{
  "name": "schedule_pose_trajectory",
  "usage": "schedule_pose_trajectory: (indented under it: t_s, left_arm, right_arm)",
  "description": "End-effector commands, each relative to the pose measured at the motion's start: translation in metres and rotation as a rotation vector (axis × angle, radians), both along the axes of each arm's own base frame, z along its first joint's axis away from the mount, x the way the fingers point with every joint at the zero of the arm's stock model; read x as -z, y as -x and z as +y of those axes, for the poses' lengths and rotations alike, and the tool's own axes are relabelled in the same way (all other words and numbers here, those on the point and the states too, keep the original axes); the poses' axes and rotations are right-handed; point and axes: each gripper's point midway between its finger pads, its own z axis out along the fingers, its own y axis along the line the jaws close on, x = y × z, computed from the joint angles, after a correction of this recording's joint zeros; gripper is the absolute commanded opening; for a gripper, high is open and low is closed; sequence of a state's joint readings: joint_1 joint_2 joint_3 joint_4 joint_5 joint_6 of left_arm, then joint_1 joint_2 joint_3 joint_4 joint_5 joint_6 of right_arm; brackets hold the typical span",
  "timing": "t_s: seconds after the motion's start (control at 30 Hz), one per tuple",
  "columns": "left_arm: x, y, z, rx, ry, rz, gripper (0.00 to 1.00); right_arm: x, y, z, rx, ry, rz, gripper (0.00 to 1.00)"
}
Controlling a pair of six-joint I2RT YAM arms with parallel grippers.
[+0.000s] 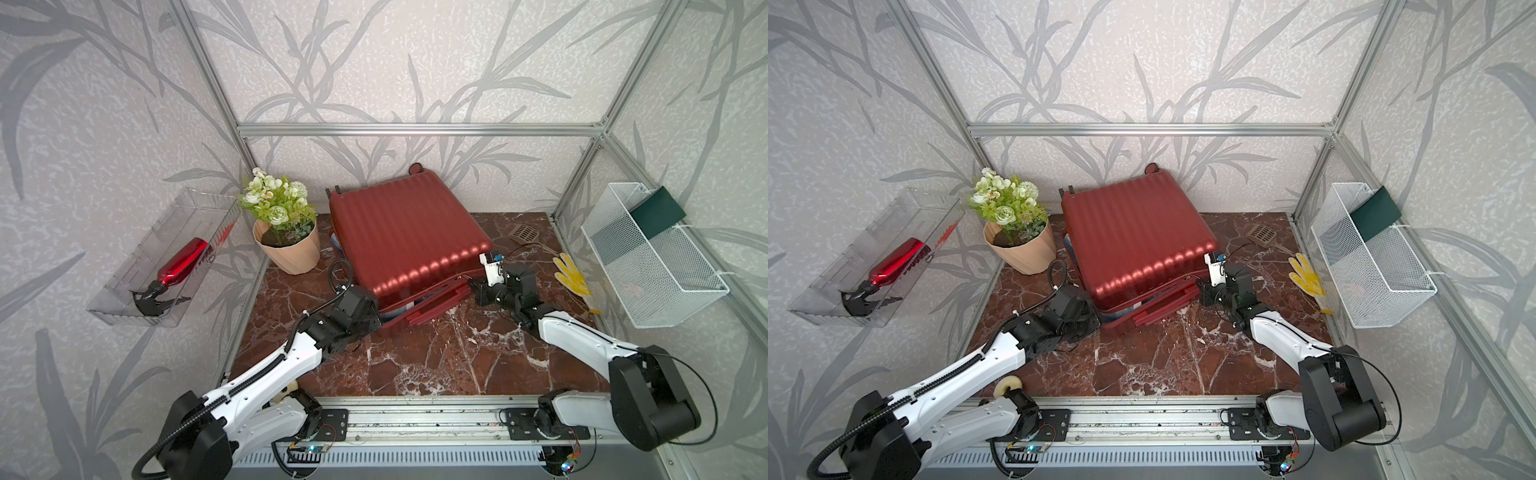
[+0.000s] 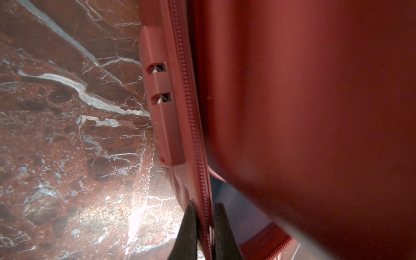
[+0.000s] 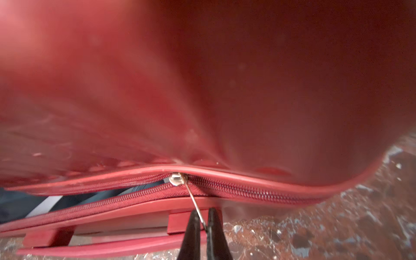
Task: Open the suitcase zippers
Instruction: Unzip the zipper on the suitcase.
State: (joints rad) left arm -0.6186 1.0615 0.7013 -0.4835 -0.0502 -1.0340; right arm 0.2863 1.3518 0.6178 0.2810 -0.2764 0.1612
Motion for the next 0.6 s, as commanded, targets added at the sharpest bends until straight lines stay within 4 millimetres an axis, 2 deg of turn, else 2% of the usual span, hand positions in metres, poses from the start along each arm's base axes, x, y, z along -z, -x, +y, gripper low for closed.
schedule_pose_trajectory:
  t_s: [0.0,0.17,0.3,0.57]
  left_arm:
    - [0.039,0.020,0.061,0.004,-0.344,0.110,0.00]
    - [0.030,0.019,0.067,-0.014,-0.373,0.090,0.00]
    - [0.033,0.021,0.069,-0.015,-0.377,0.106,0.00]
    - [0.029,0.022,0.070,-0.008,-0.382,0.099,0.00]
  right_arm:
    - [-0.059,-0.078,-0.097,0.477,0.122,-0.300,0.00]
    - [-0.069,-0.062,-0.134,0.637,0.181,-0.323,0.00]
    - [-0.080,-0.051,-0.159,0.735,0.235,-0.347,0.00]
    - [-0.084,-0.060,-0.198,0.886,0.292,-0.314,0.00]
